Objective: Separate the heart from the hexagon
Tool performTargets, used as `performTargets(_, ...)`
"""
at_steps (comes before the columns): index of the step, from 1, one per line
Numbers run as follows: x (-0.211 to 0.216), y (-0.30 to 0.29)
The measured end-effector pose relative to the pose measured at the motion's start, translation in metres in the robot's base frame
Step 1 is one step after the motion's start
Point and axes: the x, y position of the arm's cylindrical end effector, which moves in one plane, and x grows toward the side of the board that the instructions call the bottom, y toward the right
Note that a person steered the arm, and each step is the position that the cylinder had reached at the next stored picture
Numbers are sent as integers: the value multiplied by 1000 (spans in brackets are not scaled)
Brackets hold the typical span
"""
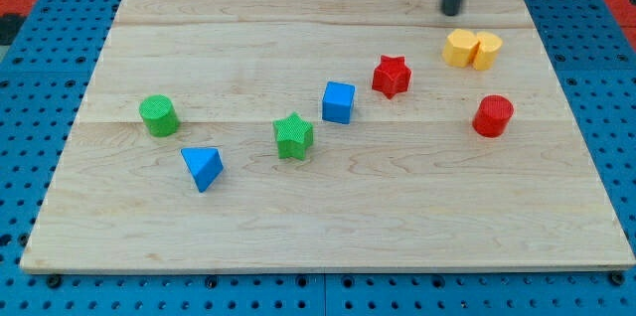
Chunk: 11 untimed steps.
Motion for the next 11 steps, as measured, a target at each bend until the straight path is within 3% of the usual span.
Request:
performTargets(1, 46, 64)
performTargets(3, 69, -36)
performTargets(5, 103, -5)
performTargets(6, 129, -30)
performTargets(9, 29, -99)
performTargets(10, 12, -132)
performTargets(11, 26, -196)
